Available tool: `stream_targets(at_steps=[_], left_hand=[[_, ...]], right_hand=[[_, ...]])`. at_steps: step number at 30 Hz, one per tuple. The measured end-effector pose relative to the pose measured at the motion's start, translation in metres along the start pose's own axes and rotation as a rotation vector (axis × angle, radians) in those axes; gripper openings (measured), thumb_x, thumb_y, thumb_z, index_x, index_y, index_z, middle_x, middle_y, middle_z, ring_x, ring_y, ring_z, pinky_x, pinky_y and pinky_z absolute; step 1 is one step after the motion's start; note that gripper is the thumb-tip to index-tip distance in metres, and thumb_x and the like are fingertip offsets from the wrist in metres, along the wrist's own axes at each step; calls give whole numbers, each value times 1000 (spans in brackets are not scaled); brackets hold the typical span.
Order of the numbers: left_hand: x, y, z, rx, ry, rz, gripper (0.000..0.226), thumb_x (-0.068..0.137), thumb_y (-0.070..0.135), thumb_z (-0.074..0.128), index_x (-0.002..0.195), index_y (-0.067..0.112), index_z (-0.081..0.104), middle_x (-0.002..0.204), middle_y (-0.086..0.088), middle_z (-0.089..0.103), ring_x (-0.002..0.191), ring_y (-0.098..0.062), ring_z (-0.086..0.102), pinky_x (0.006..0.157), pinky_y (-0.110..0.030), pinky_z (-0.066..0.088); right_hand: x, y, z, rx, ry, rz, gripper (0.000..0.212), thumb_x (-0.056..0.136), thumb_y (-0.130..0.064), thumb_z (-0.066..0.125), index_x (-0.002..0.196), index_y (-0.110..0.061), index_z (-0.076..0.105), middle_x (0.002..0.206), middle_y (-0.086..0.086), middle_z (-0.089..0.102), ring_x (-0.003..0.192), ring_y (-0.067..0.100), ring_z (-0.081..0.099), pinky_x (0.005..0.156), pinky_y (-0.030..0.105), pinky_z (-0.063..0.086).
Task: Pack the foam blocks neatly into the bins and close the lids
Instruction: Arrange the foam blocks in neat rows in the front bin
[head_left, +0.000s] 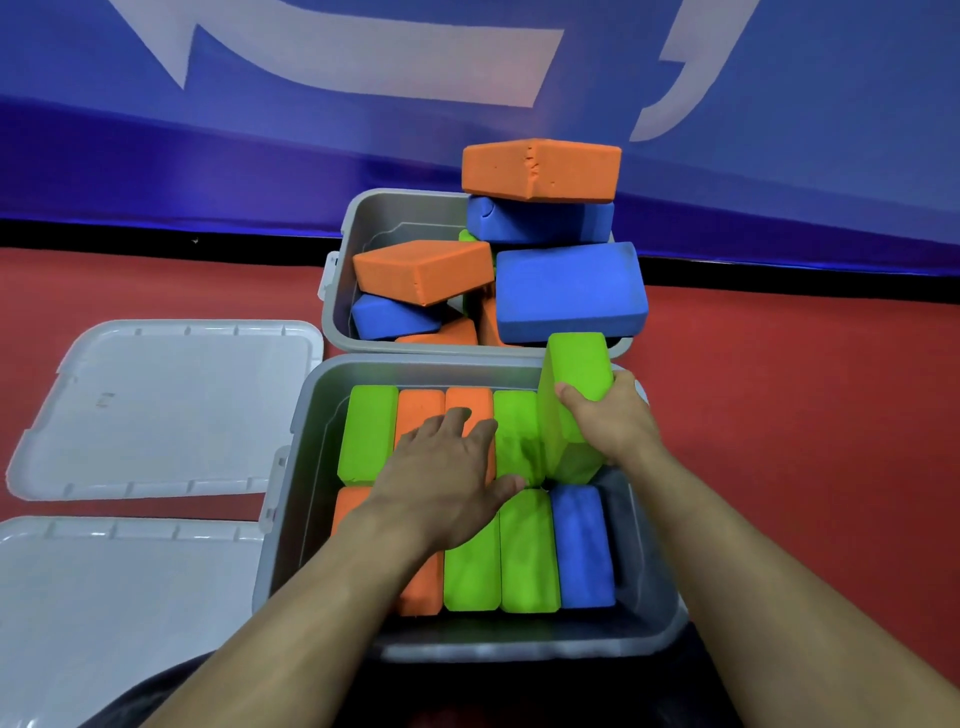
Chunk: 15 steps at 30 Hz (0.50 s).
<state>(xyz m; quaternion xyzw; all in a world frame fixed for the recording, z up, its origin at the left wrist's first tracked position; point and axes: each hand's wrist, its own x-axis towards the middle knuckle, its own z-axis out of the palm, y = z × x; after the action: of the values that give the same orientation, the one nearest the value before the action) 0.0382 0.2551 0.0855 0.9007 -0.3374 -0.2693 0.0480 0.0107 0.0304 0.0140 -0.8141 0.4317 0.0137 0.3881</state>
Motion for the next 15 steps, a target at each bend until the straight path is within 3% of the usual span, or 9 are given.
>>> stream_targets(at_steps=[6, 12, 15], left_hand=[[4, 2, -2, -27, 34, 6, 76, 98, 67, 43, 159, 25, 27, 164, -7, 26, 150, -29, 28, 119, -43, 30], [9, 0, -2, -48, 34, -5, 75, 98, 67, 42, 159, 25, 27, 163, -7, 26, 149, -29, 28, 119, -44, 31], [13, -3, 2, -54, 38, -23, 76, 97, 67, 43, 158, 24, 28, 162, -7, 28, 148, -29, 30, 118, -45, 32]], right_hand=[[3, 38, 25, -9, -101, 23, 60, 89, -51, 68, 127, -12, 44, 127, 15, 63, 116, 34, 61, 97, 42, 49], [21, 68, 58, 114, -166, 63, 63, 91, -43, 70, 137, -11, 40, 124, 8, 62, 118, 30, 61, 102, 41, 47], [29, 90, 79, 141, -161, 60, 59, 92, -40, 70, 135, -11, 40, 128, 12, 62, 117, 32, 61, 101, 46, 48]])
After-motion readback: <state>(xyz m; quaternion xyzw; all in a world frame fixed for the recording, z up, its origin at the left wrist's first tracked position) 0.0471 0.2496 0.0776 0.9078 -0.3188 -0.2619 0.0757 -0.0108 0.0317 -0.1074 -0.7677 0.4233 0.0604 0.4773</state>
